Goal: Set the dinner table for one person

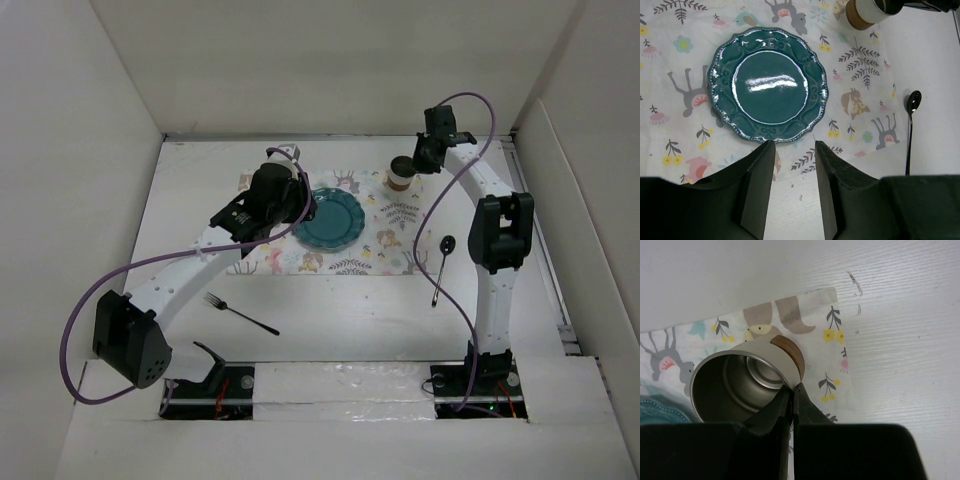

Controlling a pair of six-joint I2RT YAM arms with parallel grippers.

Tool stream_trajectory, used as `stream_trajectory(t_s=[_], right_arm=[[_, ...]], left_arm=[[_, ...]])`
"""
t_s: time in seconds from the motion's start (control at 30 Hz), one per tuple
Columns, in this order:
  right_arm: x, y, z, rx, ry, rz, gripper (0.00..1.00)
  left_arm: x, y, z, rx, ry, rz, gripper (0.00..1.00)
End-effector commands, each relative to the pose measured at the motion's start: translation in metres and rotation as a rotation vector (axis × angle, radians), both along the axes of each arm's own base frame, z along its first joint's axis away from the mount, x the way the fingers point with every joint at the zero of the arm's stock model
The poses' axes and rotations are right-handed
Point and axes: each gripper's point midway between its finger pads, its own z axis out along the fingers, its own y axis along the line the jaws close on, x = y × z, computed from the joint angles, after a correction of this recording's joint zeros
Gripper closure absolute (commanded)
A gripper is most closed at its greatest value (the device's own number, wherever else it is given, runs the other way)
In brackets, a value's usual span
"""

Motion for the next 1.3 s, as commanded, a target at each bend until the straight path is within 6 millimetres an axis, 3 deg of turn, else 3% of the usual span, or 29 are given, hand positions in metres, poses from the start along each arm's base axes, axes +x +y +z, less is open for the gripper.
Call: stream_trajectory(t_s=[0.0, 0.23, 0.33, 0.4, 0.47, 0.5, 0.53, 0.57, 0.6, 0.63, 0.73, 0.77, 0.8, 0.83, 0.87, 0.9, 0.97, 1.0, 1.03, 1.07, 1.1, 1.13, 1.2, 1.23, 1.27], right_arm=[[0.013, -0.009, 0.021, -0.028, -0.081, -0.022, 1.0], [0.024, -0.017, 0.004, -0.045, -0.05, -0.047, 1.0], [0.022, -0.02, -0.007, -0.038, -0.019, -0.047, 0.87], [0.02, -0.019, -0.01, -0.031, -0.011, -0.044, 0.73], [0.019, -0.017, -0.005, -0.019, -0.016, -0.036, 0.62], [0.018, -0.021, 0.002, -0.008, -0.024, -0.042, 0.55], [0.018, -0.021, 0.01, -0.004, -0.039, -0.044, 0.55], [0.016, -0.02, 0.024, 0.01, -0.058, -0.046, 0.46], [0.016, -0.026, 0.024, 0.012, -0.058, -0.06, 0.46], [0.013, -0.026, 0.045, 0.021, -0.092, -0.061, 0.44], [0.0, -0.034, 0.063, 0.057, -0.123, -0.083, 0.41], [-0.01, -0.041, 0.091, 0.067, -0.177, -0.097, 0.45], [-0.024, -0.042, 0.076, 0.069, -0.154, -0.105, 0.54], [-0.033, -0.047, 0.075, 0.081, -0.156, -0.132, 0.65], [-0.049, -0.053, 0.097, 0.093, -0.203, -0.149, 0.89], [-0.071, -0.052, 0.067, 0.104, -0.149, -0.162, 0.98], [-0.1, -0.056, 0.056, 0.119, -0.124, -0.186, 1.0], [-0.117, -0.056, 0.067, 0.136, -0.15, -0.199, 1.0], [-0.144, -0.057, 0.034, 0.13, -0.07, -0.216, 1.0], [-0.158, -0.057, 0.026, 0.134, -0.046, -0.225, 1.0], [-0.172, -0.056, 0.03, 0.15, -0.056, -0.233, 1.0], [-0.192, -0.057, 0.007, 0.144, 0.007, -0.242, 1.0], [-0.211, -0.057, -0.006, 0.147, 0.056, -0.255, 1.0], [-0.22, -0.055, -0.012, 0.154, 0.079, -0.256, 0.98], [-0.23, -0.058, -0.024, 0.156, 0.119, -0.274, 0.88]], left_arm=[[0.002, 0.0, 0.02, -0.039, -0.055, 0.0, 0.65], [0.002, 0.001, 0.019, -0.031, -0.054, 0.002, 0.65], [0.002, 0.002, 0.02, -0.031, -0.058, 0.006, 0.65], [0.002, 0.002, 0.019, -0.03, -0.055, 0.006, 0.65], [0.003, 0.001, 0.019, -0.028, -0.056, 0.003, 0.65], [0.003, 0.001, 0.019, -0.027, -0.058, 0.001, 0.65], [0.003, 0.001, 0.018, -0.026, -0.055, -0.001, 0.65], [0.004, 0.0, 0.019, -0.025, -0.057, -0.003, 0.65], [0.004, 0.0, 0.019, -0.025, -0.057, -0.004, 0.65], [0.004, -0.001, 0.022, -0.028, -0.062, -0.006, 0.65], [0.005, -0.003, 0.024, -0.033, -0.072, -0.016, 0.65], [0.005, -0.004, 0.023, -0.03, -0.07, -0.021, 0.65], [0.005, -0.004, 0.026, -0.034, -0.076, -0.027, 0.65], [0.004, -0.005, 0.025, -0.034, -0.074, -0.031, 0.67], [0.004, -0.005, 0.025, -0.035, -0.075, -0.036, 0.69], [0.004, -0.007, 0.026, -0.037, -0.079, -0.045, 0.76], [0.002, -0.006, 0.026, -0.037, -0.082, -0.051, 0.85], [0.002, -0.006, 0.027, -0.036, -0.086, -0.056, 0.95], [0.001, -0.006, 0.024, -0.032, -0.082, -0.056, 1.0], [0.001, -0.006, 0.025, -0.033, -0.086, -0.057, 1.0], [-0.001, -0.006, 0.027, -0.037, -0.093, -0.062, 1.0], [-0.002, -0.005, 0.024, -0.035, -0.09, -0.065, 1.0], [-0.003, -0.004, 0.026, -0.041, -0.101, -0.064, 1.0], [-0.007, -0.008, 0.023, -0.051, -0.09, -0.091, 1.0], [-0.009, -0.008, 0.025, -0.058, -0.096, -0.097, 1.0]])
